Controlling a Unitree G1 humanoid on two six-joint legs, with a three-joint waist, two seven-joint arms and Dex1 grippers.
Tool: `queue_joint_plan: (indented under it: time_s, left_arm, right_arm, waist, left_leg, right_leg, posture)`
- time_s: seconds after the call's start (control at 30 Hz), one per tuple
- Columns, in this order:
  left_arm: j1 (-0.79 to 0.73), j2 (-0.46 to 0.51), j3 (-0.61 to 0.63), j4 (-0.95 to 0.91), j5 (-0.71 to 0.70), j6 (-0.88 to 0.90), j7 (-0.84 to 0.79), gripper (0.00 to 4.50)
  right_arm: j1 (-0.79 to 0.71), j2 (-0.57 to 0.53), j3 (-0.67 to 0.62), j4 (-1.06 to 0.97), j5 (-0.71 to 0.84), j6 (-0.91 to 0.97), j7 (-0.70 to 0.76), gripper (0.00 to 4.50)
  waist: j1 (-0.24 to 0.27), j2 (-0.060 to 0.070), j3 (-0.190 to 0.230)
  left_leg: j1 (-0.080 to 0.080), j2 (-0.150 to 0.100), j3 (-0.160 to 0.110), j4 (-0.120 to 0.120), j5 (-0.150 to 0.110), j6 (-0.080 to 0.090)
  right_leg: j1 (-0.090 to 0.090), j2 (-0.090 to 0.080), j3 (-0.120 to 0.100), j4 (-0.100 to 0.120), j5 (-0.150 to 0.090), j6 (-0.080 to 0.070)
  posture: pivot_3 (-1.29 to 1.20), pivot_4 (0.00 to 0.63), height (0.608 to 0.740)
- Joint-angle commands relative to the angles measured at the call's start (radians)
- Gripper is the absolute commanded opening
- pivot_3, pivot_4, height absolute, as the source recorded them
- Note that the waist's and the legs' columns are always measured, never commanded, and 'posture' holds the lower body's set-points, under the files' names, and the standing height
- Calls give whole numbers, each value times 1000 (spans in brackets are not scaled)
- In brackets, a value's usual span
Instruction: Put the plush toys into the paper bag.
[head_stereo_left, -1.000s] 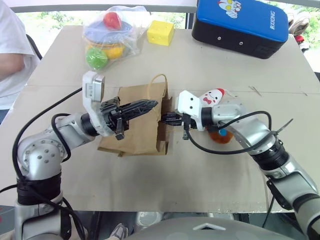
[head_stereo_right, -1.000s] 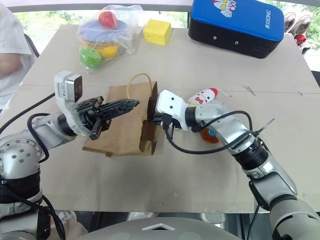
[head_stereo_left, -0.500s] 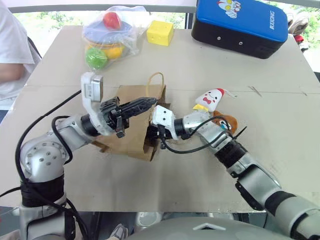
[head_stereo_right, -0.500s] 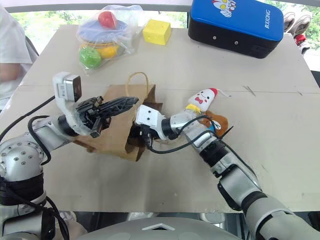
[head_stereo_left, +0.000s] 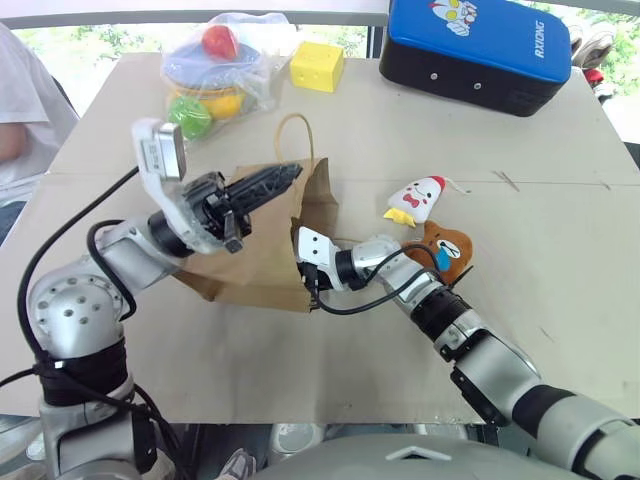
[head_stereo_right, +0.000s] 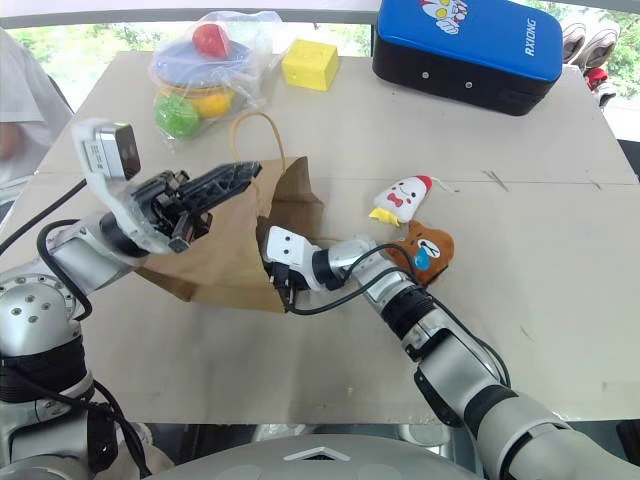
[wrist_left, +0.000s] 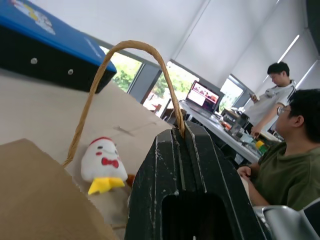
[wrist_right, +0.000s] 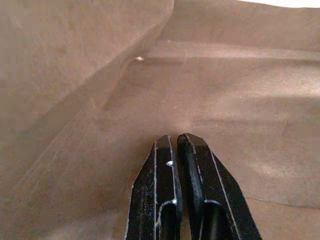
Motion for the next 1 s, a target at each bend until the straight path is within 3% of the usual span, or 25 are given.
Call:
queue_joint_plan:
  time_s: [0.03, 0.27, 0.4, 0.53, 0.7, 0.87, 1.0]
  left_arm:
    - [-98, 12, 70, 8, -71, -42, 73, 0]
    - [-152, 31, 79, 34, -41, -42, 81, 0]
    - [-90, 70, 61, 29, 73, -62, -3, 0]
    - [-18, 105, 29, 45, 274, -180, -118, 0]
    - [-9, 104, 12, 104, 373, -247, -216, 0]
    - [-20, 99, -5, 143, 450, -303, -285, 0]
    - [-33, 89, -20, 158, 489, -330, -313, 0]
  right_arm:
    - [-19, 16, -13, 74, -64, 46, -87, 77]
    - [-60, 72, -98, 161, -59, 51, -203, 77]
    - [-86, 82, -172, 111, -21, 41, -255, 77]
    - [-54, 37, -207, -80, -5, 114, -261, 77]
    - [2, -65, -199, -373, 30, 312, -189, 77]
    - [72, -193, -258, -778, 142, 546, -166, 2357]
    - [116, -280, -413, -1127, 254, 705, -241, 4259]
  waist:
    - [-6, 0, 0]
    - [-11, 0, 0]
    - [-11, 0, 0]
    - [-13, 1, 1]
    - [-9, 2, 1]
    - [-10, 2, 1]
    - [-10, 3, 2]
  left_leg:
    - [0, 0, -1, 0, 0, 0]
    - [0, -1, -4, 0, 1, -2]
    - [0, -2, -4, 0, 1, -2]
    - [-1, -2, -4, -1, 1, -2]
    - [-2, -2, -5, -2, 1, -2]
    - [-2, -2, -4, -2, 1, -2]
    - [-3, -1, -4, -3, 1, -2]
  right_leg:
    - [0, 0, 0, 0, 0, 0]
    - [1, 0, -1, 1, 0, 0]
    - [1, -1, -2, 0, 0, 0]
    - [0, -1, -2, 0, 0, 0]
    - [-1, -1, -3, -1, 0, 0]
    - [-1, -2, -3, -2, 0, 0]
    - [-1, -2, -3, -2, 0, 0]
  posture:
    - [0, 150, 740]
    - [0, 150, 740]
    - [0, 150, 740]
    - [0, 150, 740]
    - [0, 150, 740]
    - [0, 150, 740]
    - [0, 150, 740]
